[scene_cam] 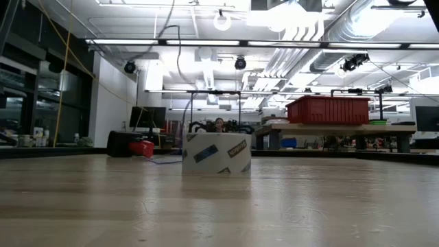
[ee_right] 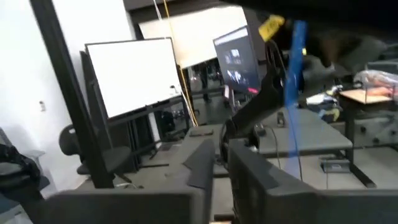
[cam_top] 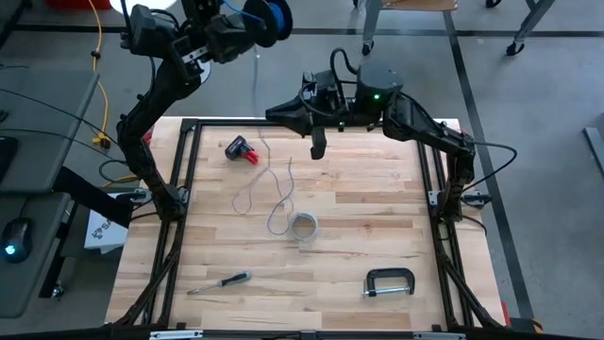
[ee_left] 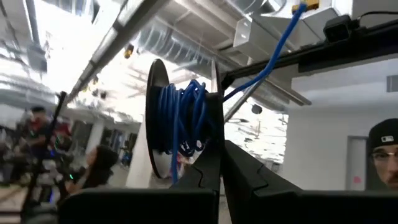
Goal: Coil cords
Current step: Coil the blue wire on the spool
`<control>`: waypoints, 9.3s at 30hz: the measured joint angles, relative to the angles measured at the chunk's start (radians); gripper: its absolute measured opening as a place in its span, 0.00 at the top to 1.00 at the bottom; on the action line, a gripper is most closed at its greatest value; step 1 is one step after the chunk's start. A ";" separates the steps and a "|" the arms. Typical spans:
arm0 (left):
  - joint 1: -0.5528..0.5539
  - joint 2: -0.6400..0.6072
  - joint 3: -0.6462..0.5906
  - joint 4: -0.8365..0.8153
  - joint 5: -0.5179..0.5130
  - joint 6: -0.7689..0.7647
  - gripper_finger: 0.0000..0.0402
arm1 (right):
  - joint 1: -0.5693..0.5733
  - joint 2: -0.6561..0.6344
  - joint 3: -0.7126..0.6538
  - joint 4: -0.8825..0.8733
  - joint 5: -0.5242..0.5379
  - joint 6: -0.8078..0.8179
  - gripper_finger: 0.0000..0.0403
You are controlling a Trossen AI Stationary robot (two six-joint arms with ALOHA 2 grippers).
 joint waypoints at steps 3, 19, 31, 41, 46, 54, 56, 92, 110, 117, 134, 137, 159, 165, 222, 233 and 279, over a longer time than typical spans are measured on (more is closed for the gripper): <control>0.015 0.000 0.000 0.026 -0.027 0.026 1.00 | 0.004 0.000 0.000 -0.015 0.042 -0.007 0.77; 0.047 0.000 0.000 0.039 -0.066 0.052 1.00 | -0.012 0.043 0.002 -0.087 0.293 -0.104 0.54; 0.047 0.001 -0.001 0.038 -0.068 0.059 1.00 | -0.016 0.103 0.002 -0.038 0.364 -0.099 0.54; 0.047 0.001 -0.001 0.038 -0.068 0.059 1.00 | -0.023 0.108 0.003 -0.043 0.408 -0.081 0.54; 0.047 0.002 -0.001 0.038 -0.069 0.080 1.00 | -0.023 0.120 0.003 -0.038 0.389 -0.067 0.54; 0.047 0.002 -0.001 0.037 -0.072 0.083 1.00 | -0.023 0.128 0.003 -0.037 0.372 -0.032 0.62; 0.047 0.002 -0.001 0.038 -0.072 0.084 1.00 | -0.023 0.128 0.003 -0.037 0.372 -0.029 0.66; 0.284 -0.153 -0.001 -0.840 0.100 0.310 1.00 | 0.043 -0.115 0.002 -0.192 0.231 -0.060 1.00; 0.203 -0.150 -0.001 -1.314 0.287 0.354 1.00 | 0.010 -0.175 0.003 -0.222 0.115 -0.093 1.00; 0.084 -0.110 -0.001 -1.314 0.302 0.338 1.00 | -0.038 -0.166 0.003 -0.205 -0.009 -0.044 1.00; -0.106 -0.026 -0.001 -1.290 0.419 0.236 1.00 | -0.069 -0.166 0.003 -0.127 -0.197 0.019 1.00; -0.160 -0.019 -0.001 -1.244 0.450 0.183 1.00 | -0.084 -0.160 0.003 -0.123 -0.210 0.027 1.00; -0.292 0.010 -0.001 -0.274 0.300 -0.137 1.00 | -0.103 -0.046 0.004 0.034 -0.318 0.134 1.00; -0.289 0.011 -0.002 -0.204 0.215 -0.054 1.00 | -0.099 -0.018 0.004 0.171 -0.325 0.187 1.00; -0.198 -0.057 0.002 -0.052 -0.280 0.736 1.00 | -0.051 -0.037 0.002 0.479 -0.118 0.341 1.00; -0.155 -0.156 0.002 -0.302 -0.271 0.648 1.00 | -0.063 -0.048 0.002 0.326 -0.084 0.270 0.85; -0.149 -0.210 0.000 -0.667 -0.349 0.756 1.00 | -0.011 0.113 0.002 -0.069 0.199 -0.088 0.57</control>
